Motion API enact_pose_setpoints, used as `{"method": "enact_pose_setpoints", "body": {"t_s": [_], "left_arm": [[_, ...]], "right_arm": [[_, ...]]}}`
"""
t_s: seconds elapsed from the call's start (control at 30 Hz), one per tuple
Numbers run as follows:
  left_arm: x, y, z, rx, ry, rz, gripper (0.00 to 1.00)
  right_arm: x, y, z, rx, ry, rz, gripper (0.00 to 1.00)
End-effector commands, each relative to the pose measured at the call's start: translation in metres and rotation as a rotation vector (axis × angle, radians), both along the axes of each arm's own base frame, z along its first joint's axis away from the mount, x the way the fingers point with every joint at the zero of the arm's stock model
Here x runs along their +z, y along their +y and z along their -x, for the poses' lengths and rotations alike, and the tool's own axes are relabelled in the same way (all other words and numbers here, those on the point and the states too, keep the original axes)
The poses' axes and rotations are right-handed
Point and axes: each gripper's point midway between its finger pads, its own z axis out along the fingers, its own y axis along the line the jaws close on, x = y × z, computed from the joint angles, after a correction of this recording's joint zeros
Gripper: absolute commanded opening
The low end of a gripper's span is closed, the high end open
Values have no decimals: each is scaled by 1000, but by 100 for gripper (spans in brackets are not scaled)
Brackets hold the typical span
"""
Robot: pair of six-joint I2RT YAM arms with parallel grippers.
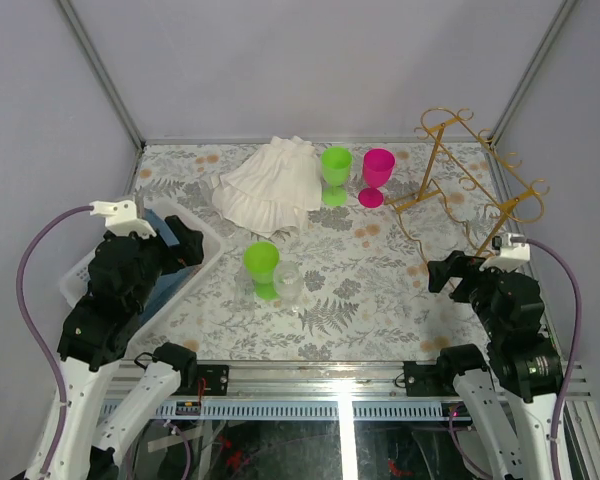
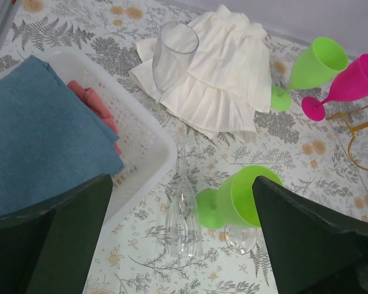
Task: Place the wine glass upside down on the wine glass rack
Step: Move the wine glass to the center of the board.
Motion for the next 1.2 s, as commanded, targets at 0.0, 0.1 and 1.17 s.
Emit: {"method": "enact_pose_setpoints", "body": {"t_s": [0.0,0.1,1.17], "left_arm": [[32,7,-10,47,-91,14,98],[38,11,-12,69,-102,9,99],[-1,6,-38,98,-70,37,100]], "right_arm": [[37,1,-5,18,-95,10,98],[46,0,-4,16,-108,14,99],[162,55,-13,386,-96,28,100]]}}
